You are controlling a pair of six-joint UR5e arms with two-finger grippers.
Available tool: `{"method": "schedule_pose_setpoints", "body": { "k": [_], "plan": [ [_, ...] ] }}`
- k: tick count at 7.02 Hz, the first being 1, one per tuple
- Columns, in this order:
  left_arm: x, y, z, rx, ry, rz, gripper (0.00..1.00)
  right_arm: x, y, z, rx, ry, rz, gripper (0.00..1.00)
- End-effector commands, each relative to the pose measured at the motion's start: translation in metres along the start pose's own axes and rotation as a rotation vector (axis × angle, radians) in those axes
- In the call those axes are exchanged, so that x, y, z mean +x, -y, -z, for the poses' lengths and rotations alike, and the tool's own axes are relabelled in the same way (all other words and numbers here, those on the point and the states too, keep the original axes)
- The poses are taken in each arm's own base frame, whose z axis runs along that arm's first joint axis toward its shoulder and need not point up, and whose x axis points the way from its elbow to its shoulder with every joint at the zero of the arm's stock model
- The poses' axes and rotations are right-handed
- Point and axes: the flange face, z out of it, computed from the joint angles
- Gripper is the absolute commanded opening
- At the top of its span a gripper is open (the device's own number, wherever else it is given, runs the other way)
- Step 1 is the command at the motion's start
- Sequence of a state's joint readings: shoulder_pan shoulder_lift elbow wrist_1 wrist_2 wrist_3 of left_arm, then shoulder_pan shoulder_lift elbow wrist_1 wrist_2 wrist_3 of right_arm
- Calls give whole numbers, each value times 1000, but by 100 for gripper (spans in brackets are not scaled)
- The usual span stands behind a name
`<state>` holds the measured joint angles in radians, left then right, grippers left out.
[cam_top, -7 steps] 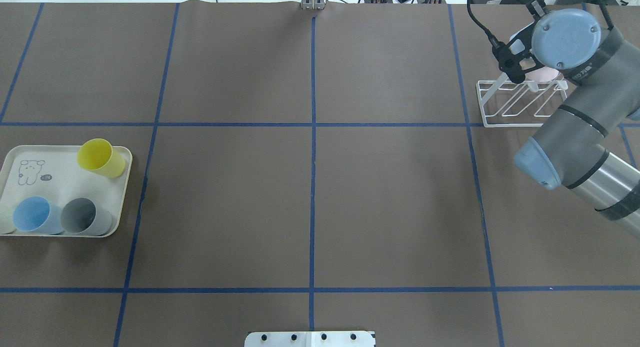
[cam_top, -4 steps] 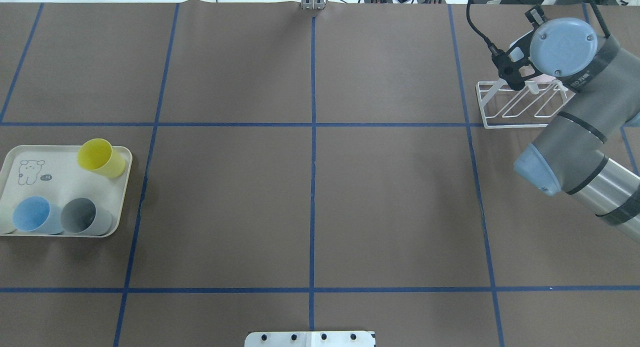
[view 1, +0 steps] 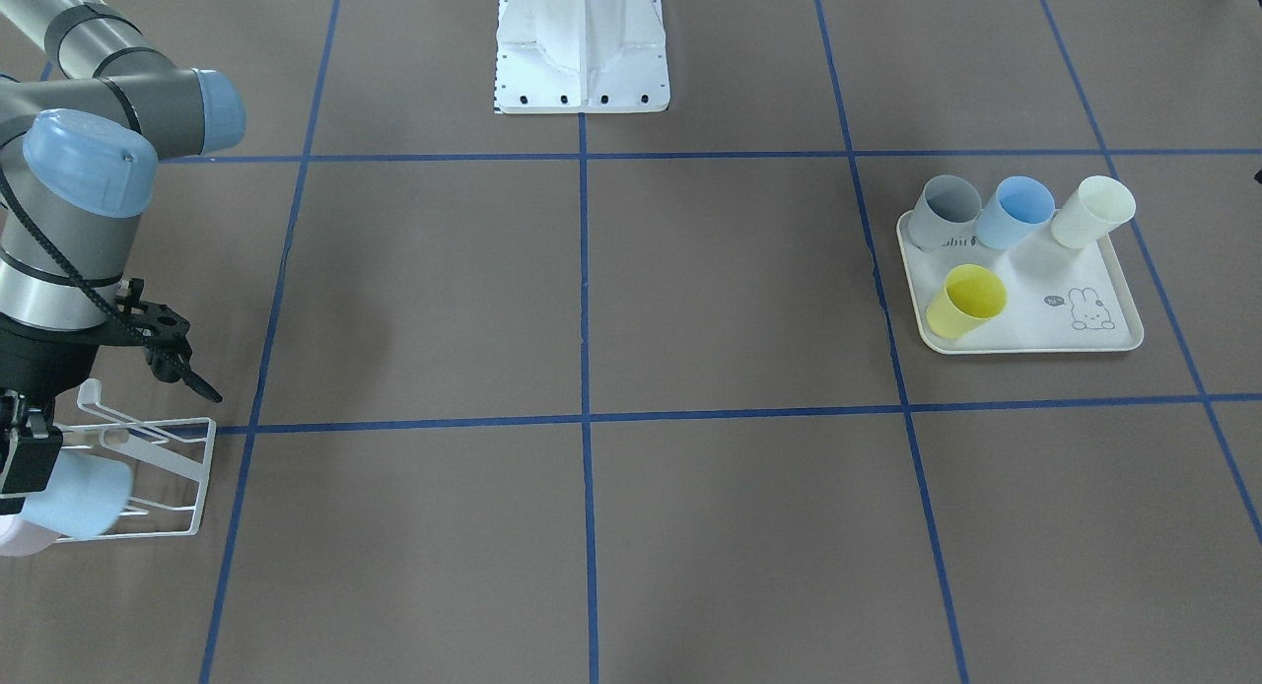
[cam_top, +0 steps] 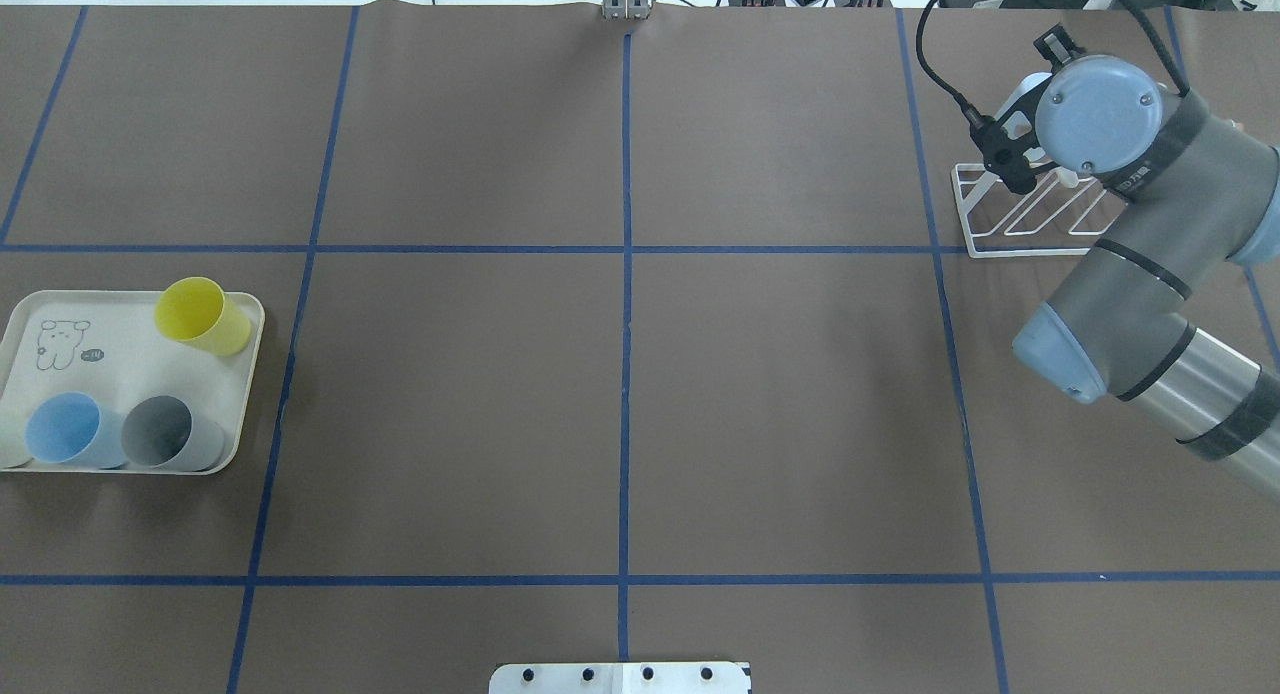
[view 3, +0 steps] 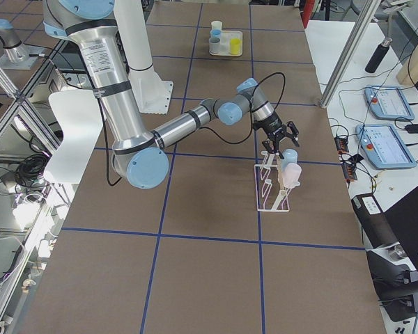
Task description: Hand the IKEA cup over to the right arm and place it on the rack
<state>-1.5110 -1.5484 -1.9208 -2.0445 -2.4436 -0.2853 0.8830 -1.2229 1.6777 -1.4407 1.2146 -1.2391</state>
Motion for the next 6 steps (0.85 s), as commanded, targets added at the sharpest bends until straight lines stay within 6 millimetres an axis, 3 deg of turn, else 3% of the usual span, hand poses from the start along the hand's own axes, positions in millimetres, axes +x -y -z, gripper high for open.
{"method": "schedule_pose_setpoints", "body": {
  "k": [1,2,4,6],
  "plan": [
    [0,-1,0,0,0,0,100,12,0,9,6,-22,-4,92],
    [-1,-1,0,-1,0,2,100,33,-10,24,10,-56,-25,92],
    [-2,-1,-1,-1,5,3,100,66,-28,88,75,-165,-105,92],
    [-2,0,-1,2,14,10,100,70,-26,135,267,-179,-385,92]
  ]
}}
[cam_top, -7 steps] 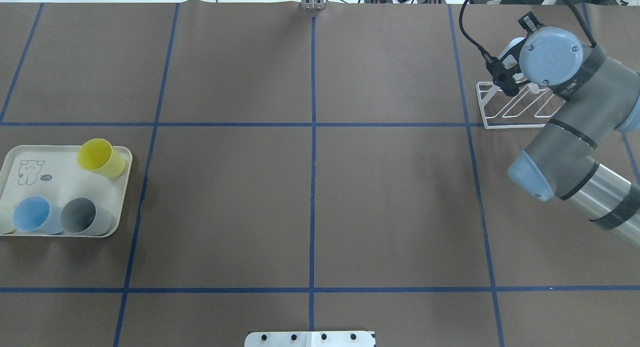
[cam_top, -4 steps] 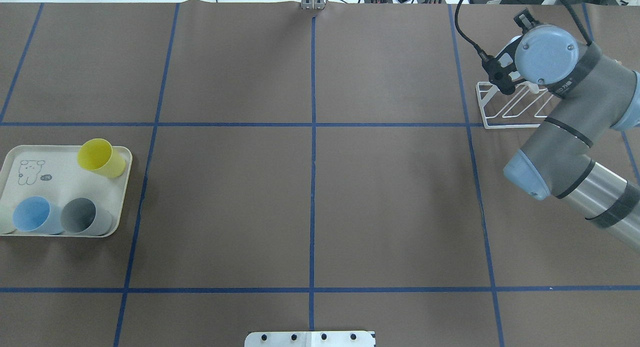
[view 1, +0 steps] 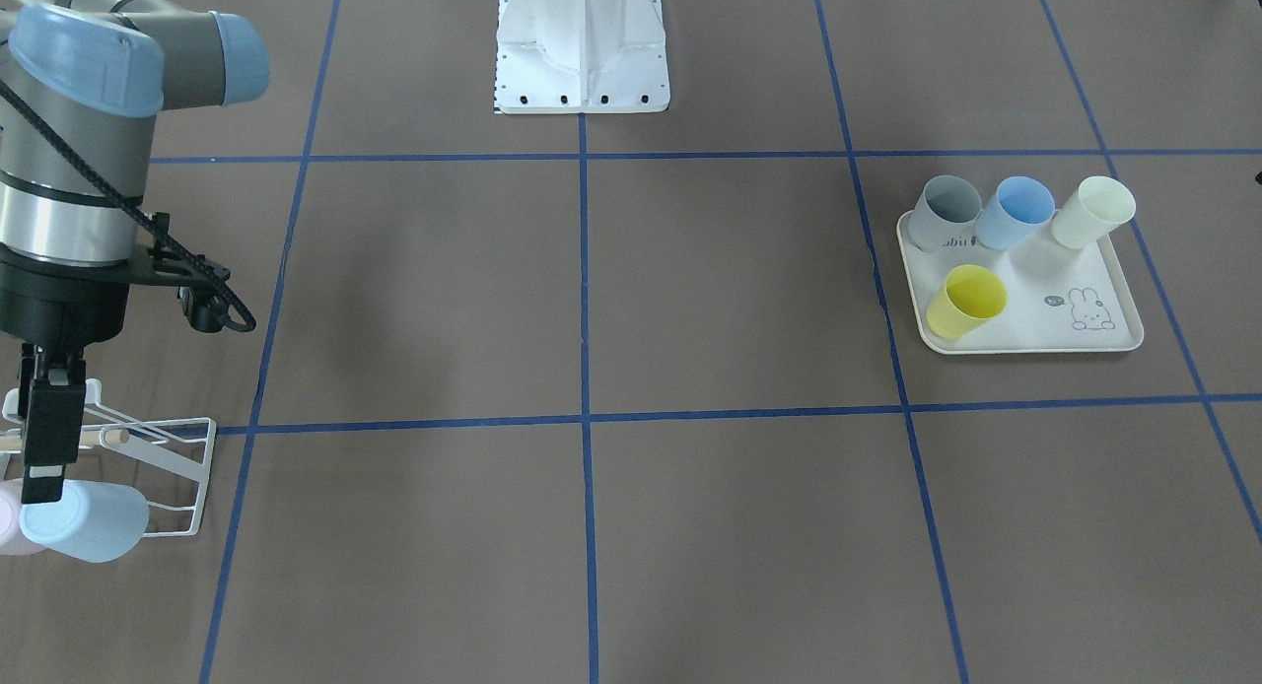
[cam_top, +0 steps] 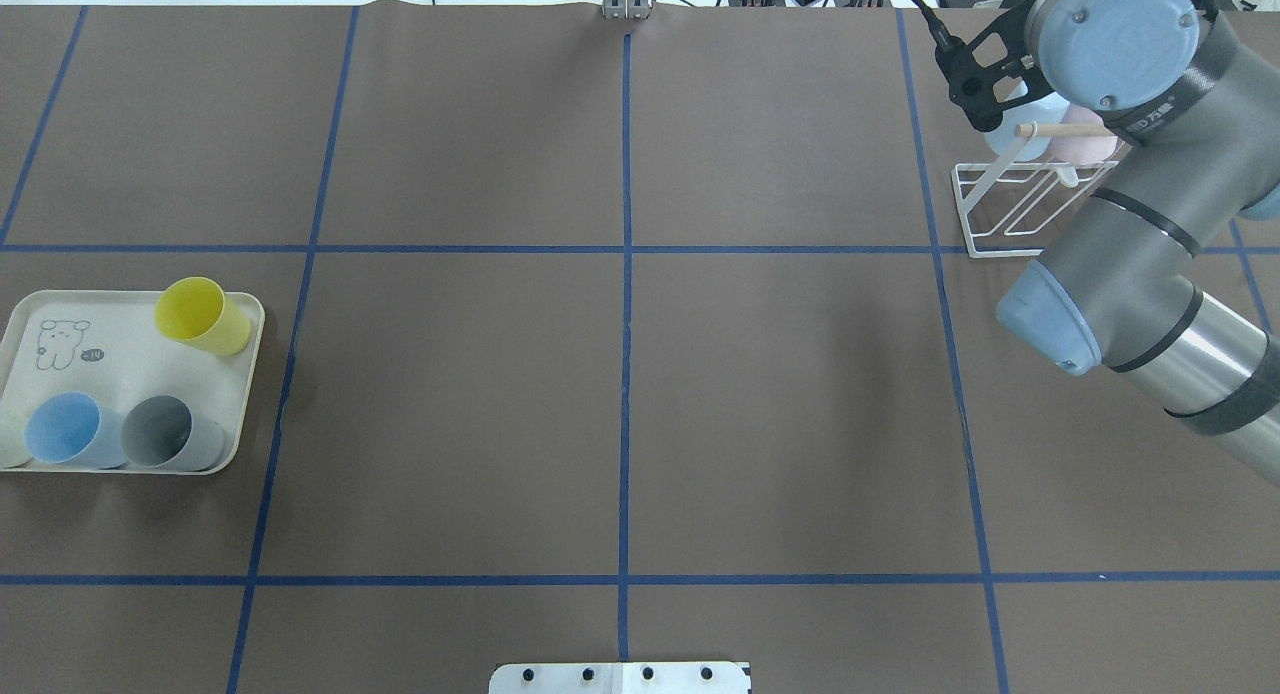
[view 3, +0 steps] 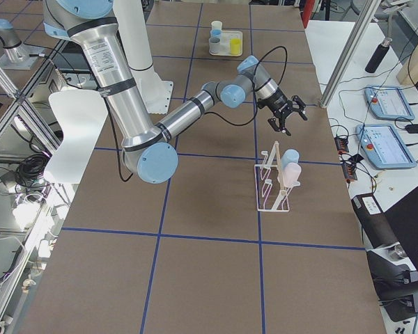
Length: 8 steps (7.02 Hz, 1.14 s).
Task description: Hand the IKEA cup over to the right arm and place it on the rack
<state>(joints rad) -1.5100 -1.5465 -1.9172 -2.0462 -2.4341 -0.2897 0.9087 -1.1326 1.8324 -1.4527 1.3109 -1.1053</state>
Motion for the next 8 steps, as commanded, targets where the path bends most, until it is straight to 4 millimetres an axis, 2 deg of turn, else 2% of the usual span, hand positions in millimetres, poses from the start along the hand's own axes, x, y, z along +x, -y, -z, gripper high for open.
{"method": "schedule_pose_setpoints", "body": {
  "k": [1,2,3,5,6,7,8],
  "plan": [
    [0,2,1,9,17,14,100,4,25,48,197,25,-372,92],
    [2,5,0,25,58,39,100,-2,55,68,281,70,-568,94],
    [7,5,-8,15,55,50,100,-10,93,98,386,102,-780,98],
    [33,2,-37,-5,29,96,100,-30,161,145,692,194,-1205,99],
    [58,-4,-68,18,43,148,100,-36,183,162,730,286,-1328,99],
    [77,-13,-100,32,74,173,100,-41,193,168,734,318,-1345,99],
    [80,-20,-121,26,106,182,100,-44,197,169,731,328,-1340,99]
  ]
}}
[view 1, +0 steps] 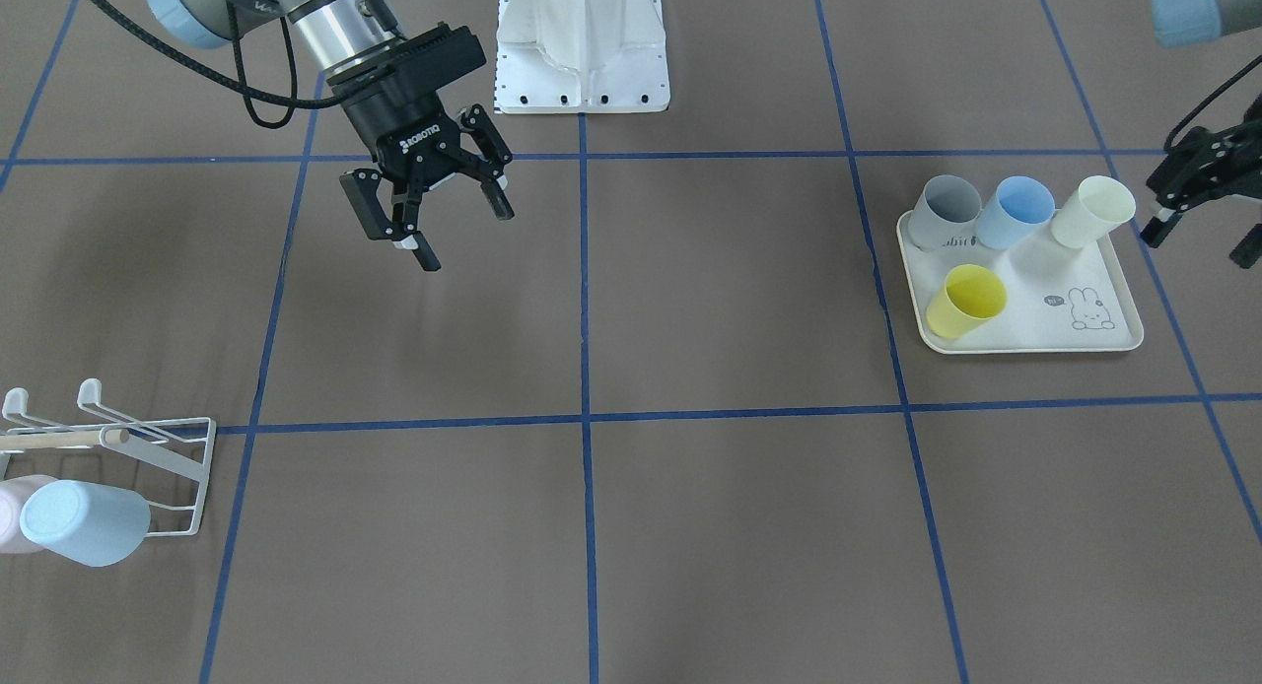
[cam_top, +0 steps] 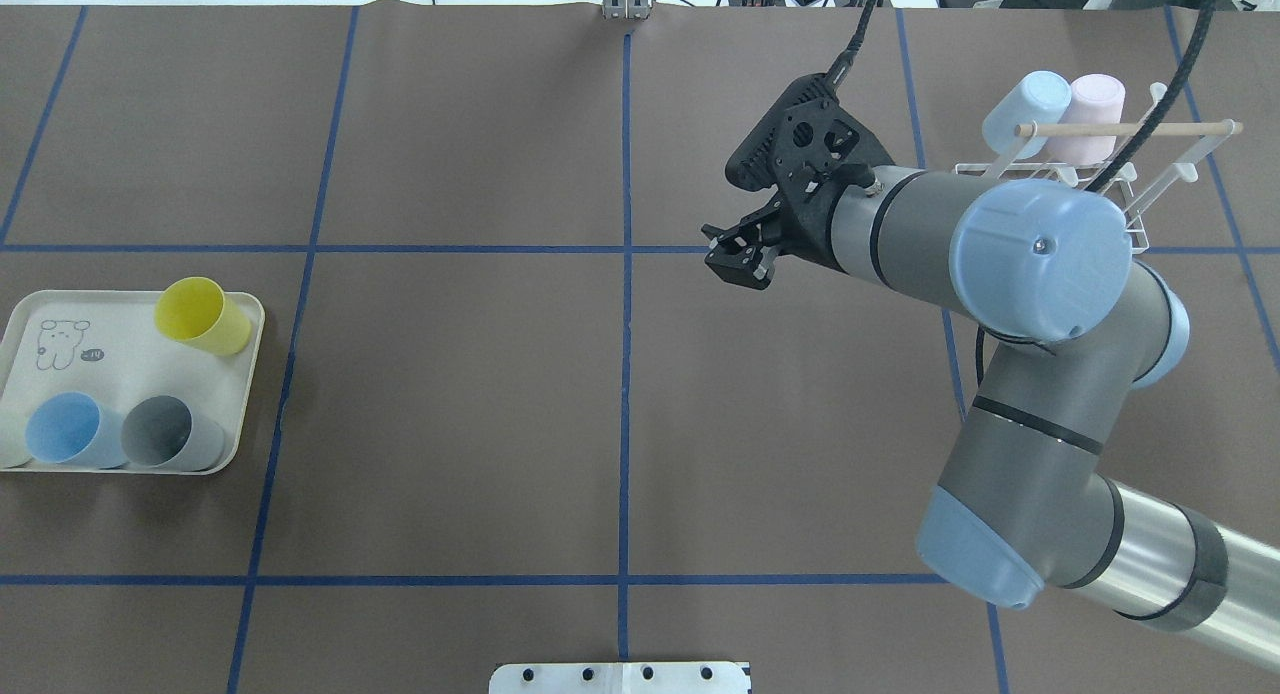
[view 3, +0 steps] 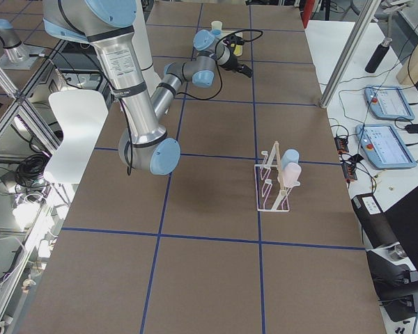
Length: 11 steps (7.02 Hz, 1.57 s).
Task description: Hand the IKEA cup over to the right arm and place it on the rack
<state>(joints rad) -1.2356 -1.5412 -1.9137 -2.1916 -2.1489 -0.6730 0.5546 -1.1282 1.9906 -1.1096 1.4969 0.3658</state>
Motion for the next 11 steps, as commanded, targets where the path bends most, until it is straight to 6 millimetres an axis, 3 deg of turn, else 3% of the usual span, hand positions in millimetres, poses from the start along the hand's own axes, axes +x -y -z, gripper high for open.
{"method": "schedule_pose_setpoints", "body": {
  "k": [1,2,5,9,11],
  "plan": [
    [21,-21,-46,3,62,37,100,-17,-6,-4,-29,21,-31,99],
    [33,-30,-59,4,70,51,100,-20,0,-6,-39,17,-54,99],
    [39,-74,-112,2,59,72,100,-22,-1,-6,-39,15,-55,99],
    [51,-99,-132,-17,74,35,99,-24,-1,-5,-36,18,-56,99],
    [49,-108,-136,-35,79,31,61,-24,-1,-6,-36,18,-54,99]
  ]
}}
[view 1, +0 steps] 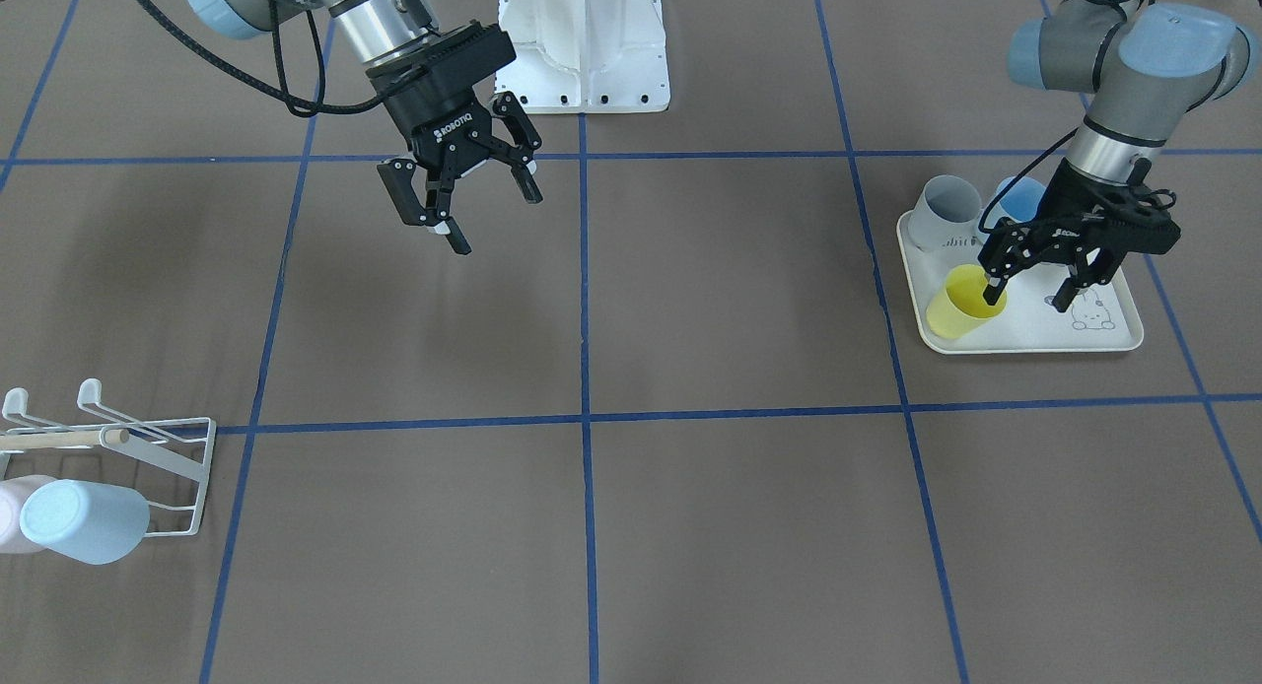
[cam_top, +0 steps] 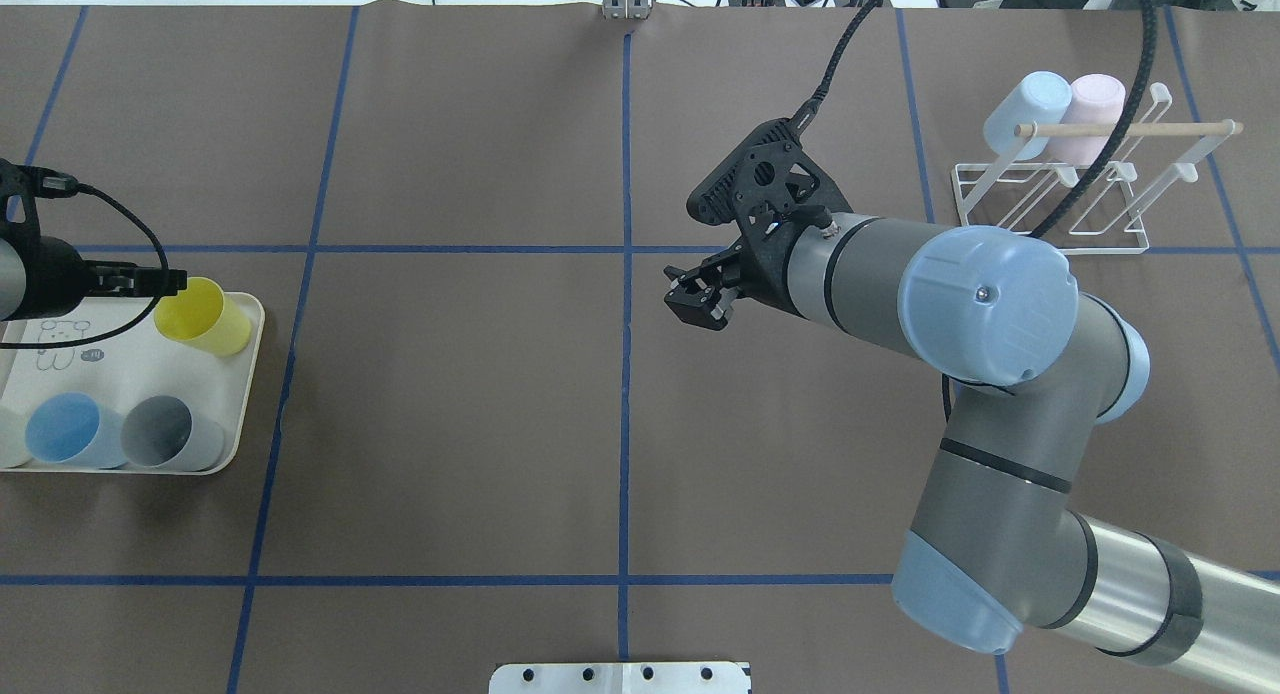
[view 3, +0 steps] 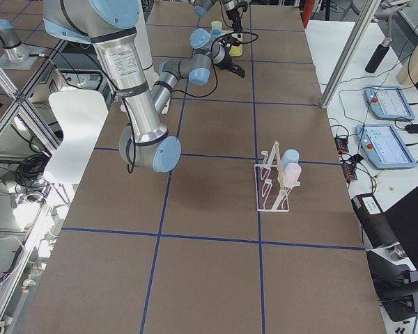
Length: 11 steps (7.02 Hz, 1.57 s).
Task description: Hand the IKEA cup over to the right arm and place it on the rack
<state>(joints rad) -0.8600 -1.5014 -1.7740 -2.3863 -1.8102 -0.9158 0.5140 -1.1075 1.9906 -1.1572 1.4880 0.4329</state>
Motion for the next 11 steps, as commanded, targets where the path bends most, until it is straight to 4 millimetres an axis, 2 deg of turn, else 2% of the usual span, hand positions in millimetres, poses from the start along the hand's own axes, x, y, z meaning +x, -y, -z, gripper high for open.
{"method": "schedule_pose_setpoints", "body": {
  "k": [1,6,10,11],
  "plan": [
    [2,-7,-3,-12,1,-7,47,0,0,0,0,0,0,99],
    [14,-18,-8,-29,-27,-30,40,-1,-4,-3,-9,1,2,99],
    [7,-24,-9,-39,-16,-32,2,-3,-4,-3,-8,3,3,99],
    [9,-22,-4,-36,-26,-34,0,-4,-4,-3,-8,5,3,99]
  ]
}}
